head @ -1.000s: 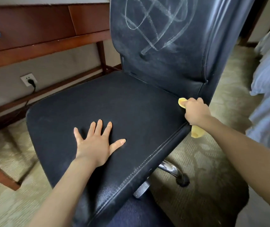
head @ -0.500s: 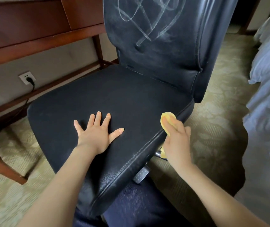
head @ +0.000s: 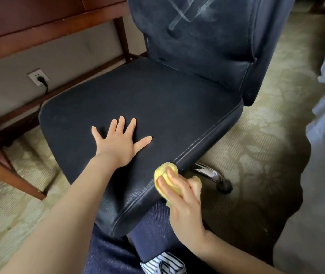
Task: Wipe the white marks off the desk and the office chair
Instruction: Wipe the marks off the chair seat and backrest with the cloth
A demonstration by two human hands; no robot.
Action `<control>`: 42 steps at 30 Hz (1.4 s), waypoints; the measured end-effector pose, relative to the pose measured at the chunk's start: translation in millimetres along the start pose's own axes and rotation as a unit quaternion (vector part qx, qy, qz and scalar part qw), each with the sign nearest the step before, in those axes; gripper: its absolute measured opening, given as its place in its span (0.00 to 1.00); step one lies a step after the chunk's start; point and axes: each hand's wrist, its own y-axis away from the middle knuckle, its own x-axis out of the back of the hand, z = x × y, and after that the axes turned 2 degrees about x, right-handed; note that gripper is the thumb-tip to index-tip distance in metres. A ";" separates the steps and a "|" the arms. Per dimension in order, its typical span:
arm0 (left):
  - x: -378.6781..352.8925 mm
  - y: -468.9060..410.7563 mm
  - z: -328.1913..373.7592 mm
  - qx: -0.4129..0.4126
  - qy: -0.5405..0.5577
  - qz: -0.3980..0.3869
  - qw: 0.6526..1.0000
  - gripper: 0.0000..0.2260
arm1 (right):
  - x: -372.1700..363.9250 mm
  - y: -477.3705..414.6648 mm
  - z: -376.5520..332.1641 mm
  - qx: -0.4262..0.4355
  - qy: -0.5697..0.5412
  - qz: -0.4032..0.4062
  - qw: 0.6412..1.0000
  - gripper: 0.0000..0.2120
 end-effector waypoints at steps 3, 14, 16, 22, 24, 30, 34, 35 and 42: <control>0.2 -0.4 -1.8 -0.001 0.009 0.000 1.000 0.46 | 5.7 16.8 7.4 0.107 -0.006 -0.080 0.991 0.15; -0.5 -1.1 -1.0 0.001 0.003 -0.003 1.000 0.46 | 36.9 -85.2 104.9 -0.181 0.022 0.108 0.977 0.22; -0.3 -0.7 0.1 0.003 0.005 -0.006 1.000 0.46 | 28.7 -97.4 108.8 -0.308 -0.029 0.153 0.939 0.23; 0.2 -0.5 1.6 0.002 0.016 -0.005 1.000 0.45 | -2.0 -63.3 66.4 -0.233 -0.044 0.219 0.946 0.21; 0.1 -0.9 2.0 0.002 0.012 -0.002 1.000 0.42 | -5.0 -45.3 51.3 -0.169 -0.037 0.195 0.965 0.20; 1.2 -0.9 1.9 0.007 -0.005 -0.006 1.000 0.39 | -10.0 -4.8 8.4 -0.027 -0.023 0.095 0.995 0.17; 1.3 -1.3 2.3 0.007 -0.007 -0.006 1.000 0.39 | -14.9 4.8 -7.7 0.055 -0.041 0.074 0.995 0.16; 1.5 -1.4 1.8 0.009 -0.006 -0.008 1.000 0.39 | -15.8 7.0 -9.5 0.075 -0.040 0.060 0.995 0.16; 2.3 -2.2 -1.4 0.006 0.003 -0.012 1.000 0.38 | -11.5 3.6 -5.4 0.222 -0.082 -0.020 0.971 0.14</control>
